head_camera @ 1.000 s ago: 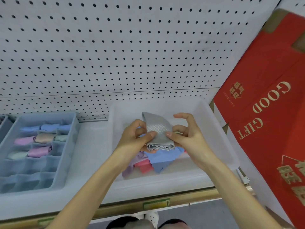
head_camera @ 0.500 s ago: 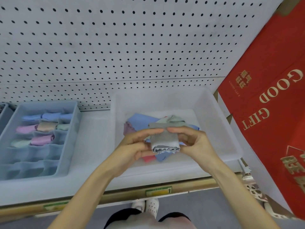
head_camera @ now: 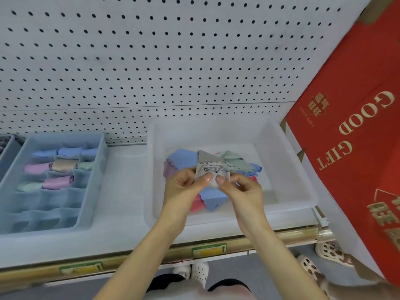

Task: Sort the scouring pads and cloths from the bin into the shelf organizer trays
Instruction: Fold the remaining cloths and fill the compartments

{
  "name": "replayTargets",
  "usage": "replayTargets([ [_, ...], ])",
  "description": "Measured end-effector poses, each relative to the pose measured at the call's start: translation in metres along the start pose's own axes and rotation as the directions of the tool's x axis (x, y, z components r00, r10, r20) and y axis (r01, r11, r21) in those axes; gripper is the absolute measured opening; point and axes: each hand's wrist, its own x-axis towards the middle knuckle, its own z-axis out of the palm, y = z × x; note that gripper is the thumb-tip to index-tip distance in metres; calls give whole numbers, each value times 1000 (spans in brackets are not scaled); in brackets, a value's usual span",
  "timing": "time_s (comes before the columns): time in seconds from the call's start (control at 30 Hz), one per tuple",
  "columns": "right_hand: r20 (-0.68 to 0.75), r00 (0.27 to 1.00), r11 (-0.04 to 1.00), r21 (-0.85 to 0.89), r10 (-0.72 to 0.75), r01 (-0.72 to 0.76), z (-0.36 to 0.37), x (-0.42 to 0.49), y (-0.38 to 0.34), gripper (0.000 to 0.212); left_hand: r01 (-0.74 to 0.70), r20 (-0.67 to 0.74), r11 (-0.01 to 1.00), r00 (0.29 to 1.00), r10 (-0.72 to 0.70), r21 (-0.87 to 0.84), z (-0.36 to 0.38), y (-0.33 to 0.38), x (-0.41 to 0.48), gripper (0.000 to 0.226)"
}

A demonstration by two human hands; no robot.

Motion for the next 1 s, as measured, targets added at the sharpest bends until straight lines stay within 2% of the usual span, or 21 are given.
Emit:
replayTargets([
  [0.07, -39, 999, 1000, 14, 0, 0, 0, -3, 1, 22, 4, -30, 1000, 1000, -4, -27, -1, -4, -1, 30],
  [0.13, -49, 999, 1000, 11, -13, 14, -2, -5, 0, 25, 40, -3, 997, 999, -40, -61, -2, -5, -1, 24],
  [0.23, -8, 999, 998, 42, -44, 44, -6, -9, -3, 26, 126, 147, 983, 983, -107, -133, -8, -4, 1, 57],
  [0.33, 71, 995, 997, 35, -70, 68, -12, -11, -3, 31, 141, 358, 986, 928, -102, -84, -16, 0, 4, 61],
  [0.4, 143, 985, 995, -15, -95, 98, -13, -11, -3, 30, 134, 441, 989, 893, -93, -62, -20, 3, 4, 59],
  [0.5, 219, 969, 990, -48, -118, 131, -13, -14, -3, 24, 96, 438, 995, 895, -85, -4, -26, 5, 3, 57],
  [0.67, 256, 963, 994, -37, -89, 102, -8, -17, 3, 19, 31, 400, 999, 916, -20, -20, -27, 3, -3, 53],
  [0.83, 255, 964, 993, -75, -70, 92, -11, -21, 11, 15, 0, 373, 1000, 928, -6, 18, -26, -7, -10, 64],
  [1.0, 269, 960, 991, -88, -76, 103, -18, -20, 11, 14, 34, 347, 999, 938, -18, -40, -20, -15, -14, 73],
])
